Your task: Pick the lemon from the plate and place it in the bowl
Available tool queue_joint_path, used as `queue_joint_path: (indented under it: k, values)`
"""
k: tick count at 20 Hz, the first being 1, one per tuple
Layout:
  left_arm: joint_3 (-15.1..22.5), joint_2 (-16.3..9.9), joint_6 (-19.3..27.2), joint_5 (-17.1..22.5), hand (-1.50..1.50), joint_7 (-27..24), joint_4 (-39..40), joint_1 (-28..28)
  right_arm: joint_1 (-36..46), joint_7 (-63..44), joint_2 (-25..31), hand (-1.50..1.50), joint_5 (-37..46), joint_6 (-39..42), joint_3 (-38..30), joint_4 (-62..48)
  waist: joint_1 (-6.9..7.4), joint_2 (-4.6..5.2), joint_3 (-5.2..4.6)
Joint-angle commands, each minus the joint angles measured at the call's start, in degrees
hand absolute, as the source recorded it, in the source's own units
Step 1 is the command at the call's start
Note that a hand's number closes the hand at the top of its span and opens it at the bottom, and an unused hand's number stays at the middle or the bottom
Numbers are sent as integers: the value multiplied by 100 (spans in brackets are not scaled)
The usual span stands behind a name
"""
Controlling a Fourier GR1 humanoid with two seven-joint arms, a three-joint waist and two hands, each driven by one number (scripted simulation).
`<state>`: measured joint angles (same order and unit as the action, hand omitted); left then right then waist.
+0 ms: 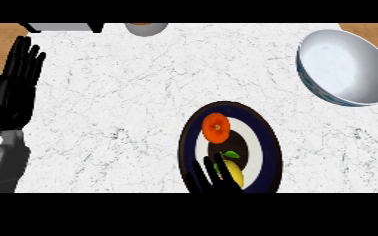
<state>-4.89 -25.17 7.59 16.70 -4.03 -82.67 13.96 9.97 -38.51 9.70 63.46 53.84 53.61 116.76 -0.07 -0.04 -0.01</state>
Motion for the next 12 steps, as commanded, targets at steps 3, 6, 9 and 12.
queue_joint_path:
  k: [3, 6, 9, 12]
  values:
    - [15, 343, 66, -291, 0, -57, -266, -271, -174, 362, 327, -150, 91, -162, -248, 248, 7, -2, 1]
    - [12, 310, 82, -350, 0, 321, -282, 110, -109, 977, 767, -150, 144, -789, -435, -250, 4, 3, 3]
    - [-150, 274, 36, -470, 0, 180, 146, 391, -272, 1139, 678, -150, 265, -1124, -192, -358, -12, 6, 2]
    - [-276, 283, -150, -368, 0, 209, -66, 159, -297, 1537, 902, -150, 206, -1103, -329, -287, -2, 3, 2]
